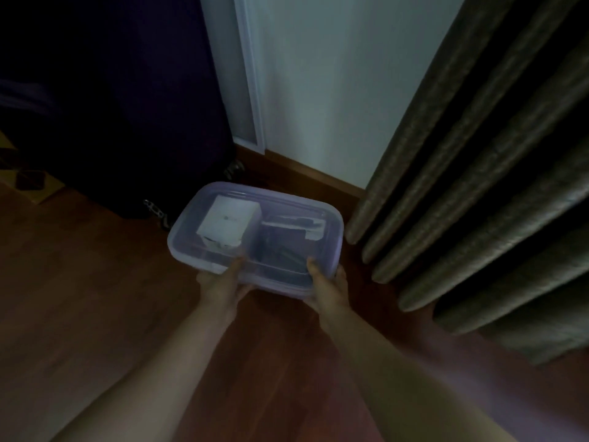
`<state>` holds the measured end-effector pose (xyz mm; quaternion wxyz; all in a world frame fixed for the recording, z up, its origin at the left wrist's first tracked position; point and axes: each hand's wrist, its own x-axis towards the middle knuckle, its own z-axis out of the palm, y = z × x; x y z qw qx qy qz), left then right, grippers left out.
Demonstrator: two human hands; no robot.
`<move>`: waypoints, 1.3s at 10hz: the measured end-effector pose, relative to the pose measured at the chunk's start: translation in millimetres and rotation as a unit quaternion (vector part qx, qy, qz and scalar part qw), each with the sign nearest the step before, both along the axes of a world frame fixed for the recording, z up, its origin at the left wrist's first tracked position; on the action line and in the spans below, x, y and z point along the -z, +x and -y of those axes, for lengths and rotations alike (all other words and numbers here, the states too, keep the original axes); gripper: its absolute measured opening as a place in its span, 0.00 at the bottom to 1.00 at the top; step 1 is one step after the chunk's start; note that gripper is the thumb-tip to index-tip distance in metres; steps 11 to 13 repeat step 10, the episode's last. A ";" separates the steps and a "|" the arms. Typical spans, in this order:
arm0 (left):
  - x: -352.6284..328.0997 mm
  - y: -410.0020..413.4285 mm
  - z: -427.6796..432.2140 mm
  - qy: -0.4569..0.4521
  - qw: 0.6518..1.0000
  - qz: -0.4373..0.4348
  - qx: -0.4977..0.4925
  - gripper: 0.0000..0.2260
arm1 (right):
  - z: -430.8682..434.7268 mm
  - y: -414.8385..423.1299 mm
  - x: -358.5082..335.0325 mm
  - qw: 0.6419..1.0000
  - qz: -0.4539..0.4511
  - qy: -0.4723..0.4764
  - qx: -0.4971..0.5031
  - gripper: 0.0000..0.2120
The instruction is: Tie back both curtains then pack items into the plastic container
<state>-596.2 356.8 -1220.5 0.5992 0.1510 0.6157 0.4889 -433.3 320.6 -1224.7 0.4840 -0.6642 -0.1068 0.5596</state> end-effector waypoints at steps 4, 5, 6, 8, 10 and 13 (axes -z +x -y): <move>22.9 18.1 -48.3 0.032 0.995 -0.078 0.043 0.26 | -18.7 -12.9 21.9 0.990 0.125 0.060 0.002 0.34; 21.9 18.6 -59.4 0.028 0.996 -0.064 0.059 0.23 | -24.9 -11.3 19.1 0.990 0.131 0.059 0.002 0.35; 18.9 21.2 -71.4 0.022 0.994 -0.038 0.098 0.19 | -33.1 -9.2 18.8 0.988 0.142 0.058 -0.005 0.36; 3.9 23.9 -68.6 -0.036 0.974 -0.180 0.132 0.34 | -38.2 -7.2 9.7 0.983 0.173 -0.013 -0.056 0.43; -82.1 11.9 -28.9 -0.044 0.936 -0.314 0.154 0.23 | -10.4 -22.6 -69.1 0.964 0.185 -0.104 -0.163 0.40; -82.1 11.9 -28.9 -0.044 0.936 -0.314 0.154 0.23 | -10.4 -22.6 -69.1 0.964 0.185 -0.104 -0.163 0.40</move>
